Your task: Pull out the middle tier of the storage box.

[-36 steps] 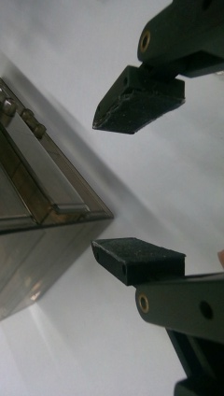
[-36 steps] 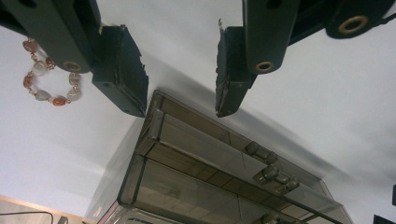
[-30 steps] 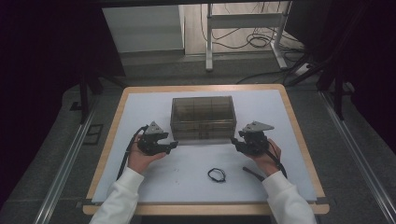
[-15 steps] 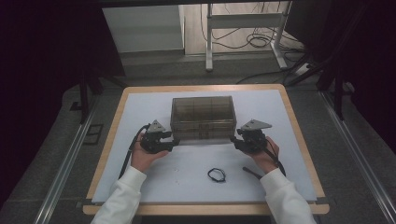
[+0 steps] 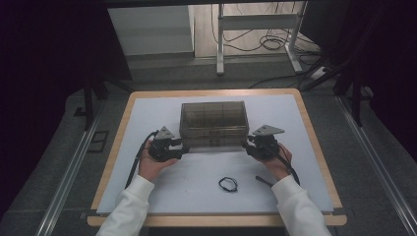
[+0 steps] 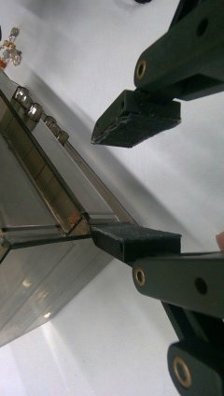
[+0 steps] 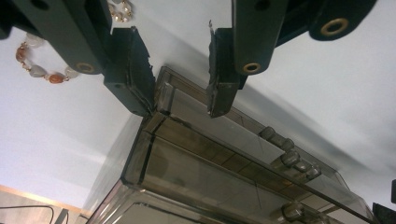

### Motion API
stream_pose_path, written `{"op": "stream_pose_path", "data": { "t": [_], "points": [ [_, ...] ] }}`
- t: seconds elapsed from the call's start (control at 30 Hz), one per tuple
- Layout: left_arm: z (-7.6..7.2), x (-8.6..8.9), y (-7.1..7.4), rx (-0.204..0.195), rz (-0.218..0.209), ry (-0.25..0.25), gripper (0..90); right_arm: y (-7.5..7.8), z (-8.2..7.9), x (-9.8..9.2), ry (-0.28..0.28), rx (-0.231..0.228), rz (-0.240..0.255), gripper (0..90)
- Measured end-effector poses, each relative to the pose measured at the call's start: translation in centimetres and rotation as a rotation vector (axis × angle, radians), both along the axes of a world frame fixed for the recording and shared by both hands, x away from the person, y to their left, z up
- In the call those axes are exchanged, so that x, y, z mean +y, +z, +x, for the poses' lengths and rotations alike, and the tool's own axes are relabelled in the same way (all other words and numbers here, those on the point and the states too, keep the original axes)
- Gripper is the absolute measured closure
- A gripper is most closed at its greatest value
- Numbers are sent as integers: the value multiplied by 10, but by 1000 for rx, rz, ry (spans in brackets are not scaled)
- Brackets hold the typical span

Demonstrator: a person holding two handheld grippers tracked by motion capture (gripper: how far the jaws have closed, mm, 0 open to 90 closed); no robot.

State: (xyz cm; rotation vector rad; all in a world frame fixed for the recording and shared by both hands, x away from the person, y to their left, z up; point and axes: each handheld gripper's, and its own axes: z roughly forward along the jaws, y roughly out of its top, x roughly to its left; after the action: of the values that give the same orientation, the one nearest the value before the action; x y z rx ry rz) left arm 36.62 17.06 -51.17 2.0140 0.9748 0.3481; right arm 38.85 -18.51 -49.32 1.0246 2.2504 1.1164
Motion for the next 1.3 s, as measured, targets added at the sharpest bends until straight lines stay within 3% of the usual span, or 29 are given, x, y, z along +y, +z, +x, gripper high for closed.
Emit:
{"op": "stream_pose_path", "data": {
  "t": [0.6,1.3],
  "points": [
    [0,0,-1,8,-6,-2,549,-5,4,0,1,-7,-7,728],
    [-2,2,-5,18,-2,37,716,-6,-5,-2,16,-11,-2,736]
  ]
}}
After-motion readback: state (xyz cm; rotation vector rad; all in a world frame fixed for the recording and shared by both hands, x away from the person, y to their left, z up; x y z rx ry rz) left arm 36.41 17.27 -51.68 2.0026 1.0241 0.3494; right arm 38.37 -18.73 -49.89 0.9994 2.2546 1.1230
